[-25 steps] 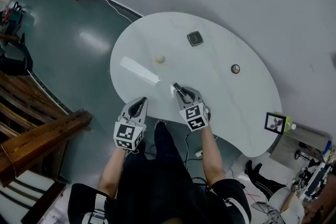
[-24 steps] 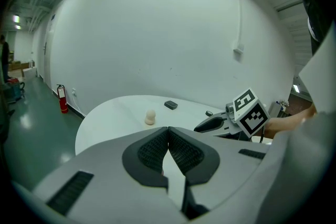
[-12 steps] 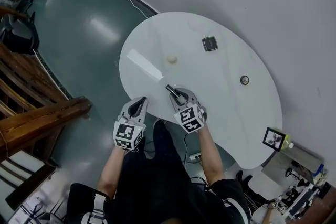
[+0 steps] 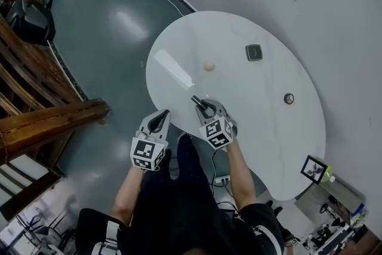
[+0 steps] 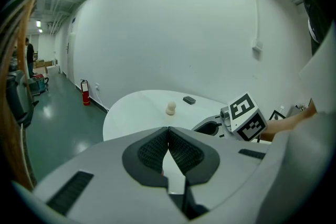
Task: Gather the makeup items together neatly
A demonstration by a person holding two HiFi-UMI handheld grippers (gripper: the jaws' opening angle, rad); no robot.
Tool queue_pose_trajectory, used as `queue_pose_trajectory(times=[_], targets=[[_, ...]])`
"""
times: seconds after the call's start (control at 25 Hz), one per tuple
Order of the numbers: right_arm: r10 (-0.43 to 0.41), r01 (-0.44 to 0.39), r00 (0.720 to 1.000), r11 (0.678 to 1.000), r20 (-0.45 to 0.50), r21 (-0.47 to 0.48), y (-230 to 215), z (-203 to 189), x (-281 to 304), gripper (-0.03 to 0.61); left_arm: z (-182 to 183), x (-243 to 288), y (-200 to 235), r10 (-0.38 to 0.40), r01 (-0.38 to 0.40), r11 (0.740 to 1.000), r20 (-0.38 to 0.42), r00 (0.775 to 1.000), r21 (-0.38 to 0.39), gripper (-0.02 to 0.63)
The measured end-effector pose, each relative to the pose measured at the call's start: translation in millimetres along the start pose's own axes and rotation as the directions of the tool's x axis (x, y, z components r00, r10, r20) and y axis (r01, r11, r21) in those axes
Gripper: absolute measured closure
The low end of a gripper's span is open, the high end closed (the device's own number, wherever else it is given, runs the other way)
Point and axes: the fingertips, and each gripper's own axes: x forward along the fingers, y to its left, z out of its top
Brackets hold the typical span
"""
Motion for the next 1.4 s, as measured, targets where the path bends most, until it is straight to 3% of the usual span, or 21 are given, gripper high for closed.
queue_pose_trajectory(times=[0.36, 0.56, 0.88, 1.12, 1.4], targets=[[-0.027, 0.026, 0.999, 0.999, -0.025, -0.035, 0.4, -6.1, 3.9, 0.465, -2.5, 0.2, -5.9, -0.009, 0.01, 1.0, -0.028, 1.0, 0.016, 0.597], [-0.029, 0.029, 1.0, 1.0, 0.0, -0.005, -3.0, -2.1, -4.2, 0.463, 5.8, 3.0, -11.7, -0.023, 0.024, 0.999, -0.024, 0.999, 0.036, 0.597], [-0.12, 0.119, 0.989, 0.993, 0.09, 0.019, -15.4, 32.5, -50.9, 0.463, 36.2, -5.5, -21.6, -0.048, 0.045, 0.996, 0.029, 0.998, 0.081, 0.597], [-0.257, 0.232, 0.946, 0.963, 0.197, 0.14, -33.8, 61.5, -111.4, 0.463, 76.2, -19.8, -42.8, -0.089, 0.073, 0.987, 0.107, 0.99, 0.144, 0.597], [-0.415, 0.335, 0.854, 0.9, 0.314, 0.28, -43.6, 88.5, -195.8, 0.465, 125.4, -42.7, -71.1, -0.141, 0.098, 0.971, 0.194, 0.971, 0.217, 0.597]])
